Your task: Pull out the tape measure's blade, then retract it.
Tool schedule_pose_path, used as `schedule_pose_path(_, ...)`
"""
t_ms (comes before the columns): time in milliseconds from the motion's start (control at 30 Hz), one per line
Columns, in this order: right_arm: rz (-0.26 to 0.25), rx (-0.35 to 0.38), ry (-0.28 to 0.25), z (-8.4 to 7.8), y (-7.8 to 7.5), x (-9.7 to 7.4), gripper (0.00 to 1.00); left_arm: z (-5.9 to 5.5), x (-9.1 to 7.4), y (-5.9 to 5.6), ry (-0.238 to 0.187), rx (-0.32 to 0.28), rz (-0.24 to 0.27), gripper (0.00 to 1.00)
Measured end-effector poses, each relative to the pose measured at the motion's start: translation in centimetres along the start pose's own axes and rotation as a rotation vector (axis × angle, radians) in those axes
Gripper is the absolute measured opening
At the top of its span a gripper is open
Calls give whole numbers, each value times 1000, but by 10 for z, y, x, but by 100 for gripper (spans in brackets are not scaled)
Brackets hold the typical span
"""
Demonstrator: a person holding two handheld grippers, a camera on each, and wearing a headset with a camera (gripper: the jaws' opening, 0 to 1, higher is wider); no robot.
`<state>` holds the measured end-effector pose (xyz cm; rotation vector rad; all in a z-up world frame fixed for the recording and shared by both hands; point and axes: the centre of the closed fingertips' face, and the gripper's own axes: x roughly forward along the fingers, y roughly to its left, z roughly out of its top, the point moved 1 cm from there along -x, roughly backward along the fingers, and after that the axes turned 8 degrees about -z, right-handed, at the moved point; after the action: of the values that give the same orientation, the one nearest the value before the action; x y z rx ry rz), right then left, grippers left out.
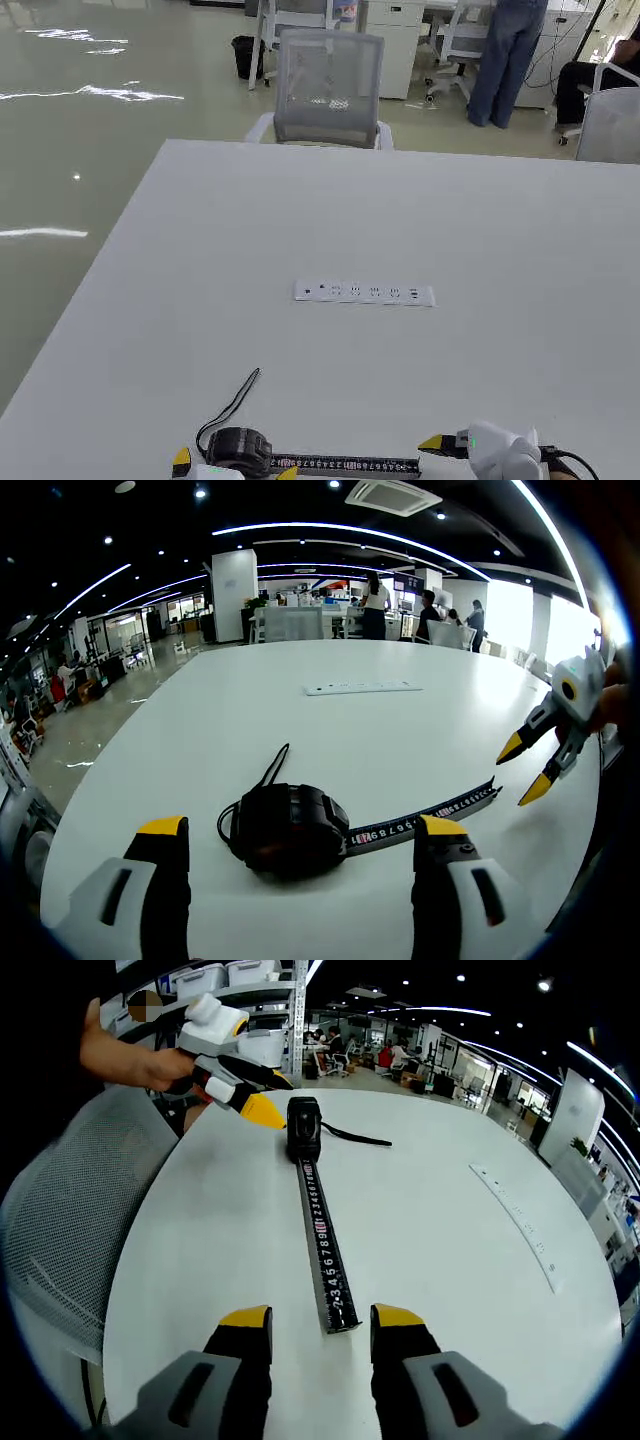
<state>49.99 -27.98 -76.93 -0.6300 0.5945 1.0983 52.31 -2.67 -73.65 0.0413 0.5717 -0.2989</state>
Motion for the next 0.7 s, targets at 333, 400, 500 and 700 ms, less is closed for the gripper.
schedule_pose_path(333,63,-62,68,-18,-6,16,32,0,6,1,6,-11,10,90)
schedule_pose_path(400,69,-64,68,-19,-5,17,31,-1,7,2,6,-12,13,90)
schedule_pose_path(500,85,-69,74,-23,-5,22,29,-2,9,2,9,-14,15,90)
schedule_pose_path(700,93,-64,73,-25,-6,26,23,-3,11,3,9,-29,22,90)
